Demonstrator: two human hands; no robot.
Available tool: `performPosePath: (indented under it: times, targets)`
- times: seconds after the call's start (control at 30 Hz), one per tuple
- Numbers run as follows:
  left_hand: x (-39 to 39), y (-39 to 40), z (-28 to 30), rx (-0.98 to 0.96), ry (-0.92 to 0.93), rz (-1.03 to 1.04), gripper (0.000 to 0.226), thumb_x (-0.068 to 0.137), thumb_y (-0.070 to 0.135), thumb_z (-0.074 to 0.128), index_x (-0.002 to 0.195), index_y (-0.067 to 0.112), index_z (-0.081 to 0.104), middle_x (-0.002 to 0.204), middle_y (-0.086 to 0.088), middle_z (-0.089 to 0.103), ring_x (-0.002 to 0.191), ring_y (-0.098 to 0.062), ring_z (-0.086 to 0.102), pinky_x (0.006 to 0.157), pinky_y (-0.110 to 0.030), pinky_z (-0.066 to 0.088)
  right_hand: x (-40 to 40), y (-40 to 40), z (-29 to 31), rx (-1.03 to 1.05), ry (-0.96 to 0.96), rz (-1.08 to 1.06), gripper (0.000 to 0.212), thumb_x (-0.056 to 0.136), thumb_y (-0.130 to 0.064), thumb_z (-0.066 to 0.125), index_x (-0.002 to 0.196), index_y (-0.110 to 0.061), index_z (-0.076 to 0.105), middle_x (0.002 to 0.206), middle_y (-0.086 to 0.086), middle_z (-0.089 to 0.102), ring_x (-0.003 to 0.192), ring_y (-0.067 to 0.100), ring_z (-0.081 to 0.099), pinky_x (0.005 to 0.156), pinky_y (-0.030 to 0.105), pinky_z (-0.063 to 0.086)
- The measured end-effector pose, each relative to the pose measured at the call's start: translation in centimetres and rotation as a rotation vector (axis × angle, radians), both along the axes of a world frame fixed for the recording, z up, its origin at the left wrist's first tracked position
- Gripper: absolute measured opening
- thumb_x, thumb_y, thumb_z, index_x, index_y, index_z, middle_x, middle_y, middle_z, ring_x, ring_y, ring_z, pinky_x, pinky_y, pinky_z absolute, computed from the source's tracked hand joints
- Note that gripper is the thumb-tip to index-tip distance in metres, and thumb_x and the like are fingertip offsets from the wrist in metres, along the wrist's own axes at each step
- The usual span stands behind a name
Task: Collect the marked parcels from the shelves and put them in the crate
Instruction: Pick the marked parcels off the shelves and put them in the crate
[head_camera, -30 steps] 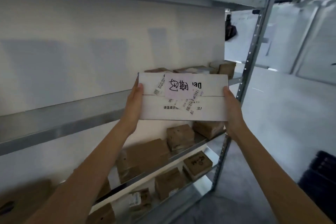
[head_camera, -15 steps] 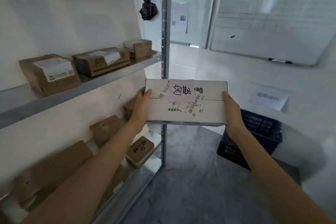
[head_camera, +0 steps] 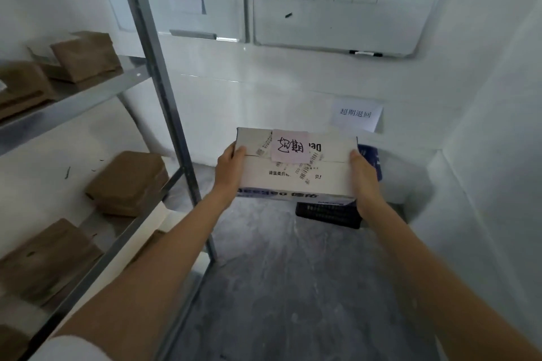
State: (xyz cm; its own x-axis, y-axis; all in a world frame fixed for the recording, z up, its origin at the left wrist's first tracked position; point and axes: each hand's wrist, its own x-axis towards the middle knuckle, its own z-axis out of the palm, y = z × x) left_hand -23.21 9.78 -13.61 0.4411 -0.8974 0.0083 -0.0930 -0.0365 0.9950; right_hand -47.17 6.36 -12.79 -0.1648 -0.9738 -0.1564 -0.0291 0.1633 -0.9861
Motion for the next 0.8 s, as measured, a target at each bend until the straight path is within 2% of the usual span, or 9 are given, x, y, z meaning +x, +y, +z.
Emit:
performPosePath:
  times: [0.07, 0.17, 0.33, 0.5, 0.57, 0.63, 0.7, 0.8]
  targets:
    - [-0.4, -2.9, -1.3, 0.031, 0.003, -0.03, 0.024, 0.096, 0.023, 0.04, 0.105, 0.019, 0.062, 0.09, -0.001, 0.062, 0.081, -0.02, 0.054, 0.071, -0.033, 0.044, -0.5, -1.9, -0.9, 0.007, 0.058, -0.033, 0.031, 0.103, -0.039, 0.034, 0.112, -0.021, 0.057, 0.095, -0.003, 0.057, 0.082, 0.013, 0.054, 0.071, 0.029, 0.04]
    - [-1.3, -7.2, -2.6, 0.068, -0.005, -0.075, 0.028, 0.095, 0.021, 0.038, 0.107, 0.014, 0.062, 0.091, -0.004, 0.062, 0.08, -0.021, 0.053, 0.069, -0.033, 0.043, -1.6, -4.8, -1.5, 0.001, 0.128, -0.086, 0.039, 0.104, -0.036, 0.031, 0.129, -0.016, 0.054, 0.109, 0.003, 0.054, 0.093, 0.019, 0.05, 0.081, 0.028, 0.035]
    - [-3.3, -13.5, -4.2, 0.083, -0.021, -0.148, 0.03, 0.097, 0.022, 0.036, 0.111, 0.014, 0.061, 0.095, -0.003, 0.062, 0.081, -0.019, 0.053, 0.073, -0.033, 0.044, -3.8, -9.5, -3.2, 0.007, 0.164, -0.118, 0.045, 0.105, -0.039, 0.029, 0.133, -0.014, 0.053, 0.127, 0.009, 0.058, 0.101, 0.019, 0.052, 0.085, 0.026, 0.035]
    - [-5.9, -19.8, -5.5, 0.107, -0.048, -0.212, 0.027, 0.098, 0.023, 0.035, 0.109, 0.017, 0.059, 0.088, 0.0, 0.06, 0.078, -0.018, 0.052, 0.068, -0.031, 0.043, -6.4, -14.4, -4.8, 0.024, 0.156, -0.161, 0.046, 0.104, -0.04, 0.029, 0.135, -0.014, 0.051, 0.131, 0.01, 0.056, 0.106, 0.02, 0.053, 0.09, 0.029, 0.039]
    - [-7.2, -22.6, -6.0, 0.105, -0.059, -0.231, 0.03, 0.099, 0.022, 0.034, 0.114, 0.015, 0.059, 0.094, -0.002, 0.061, 0.081, -0.019, 0.053, 0.071, -0.032, 0.044, -7.7, -16.9, -5.3, 0.03, 0.154, -0.172, 0.045, 0.105, -0.039, 0.029, 0.135, -0.014, 0.052, 0.131, 0.011, 0.056, 0.107, 0.022, 0.053, 0.09, 0.029, 0.039]
    - [-8.7, -25.6, -6.3, 0.09, -0.083, -0.249, 0.034, 0.098, 0.02, 0.034, 0.122, 0.016, 0.057, 0.105, -0.005, 0.062, 0.087, -0.021, 0.054, 0.075, -0.035, 0.045, -9.4, -19.7, -5.6, 0.038, 0.184, -0.186, 0.046, 0.105, -0.037, 0.028, 0.139, -0.013, 0.049, 0.136, 0.011, 0.053, 0.116, 0.024, 0.051, 0.091, 0.025, 0.035]
    - [-10.3, -28.6, -6.7, 0.088, -0.079, -0.269, 0.037, 0.096, 0.017, 0.034, 0.125, 0.019, 0.056, 0.109, -0.004, 0.063, 0.086, -0.018, 0.054, 0.07, -0.032, 0.045, -11.0, -22.5, -5.9, 0.034, 0.205, -0.193, 0.046, 0.106, -0.035, 0.028, 0.143, -0.013, 0.045, 0.143, 0.01, 0.049, 0.127, 0.023, 0.047, 0.09, 0.021, 0.031]
    - [-12.7, -32.7, -7.1, 0.109, -0.049, -0.287, 0.038, 0.095, 0.014, 0.034, 0.124, 0.02, 0.057, 0.107, -0.001, 0.063, 0.08, -0.013, 0.054, 0.062, -0.026, 0.042, -13.4, -26.5, -6.5, 0.038, 0.207, -0.215, 0.045, 0.106, -0.034, 0.029, 0.145, -0.014, 0.042, 0.146, 0.008, 0.045, 0.13, 0.022, 0.044, 0.091, 0.02, 0.029]
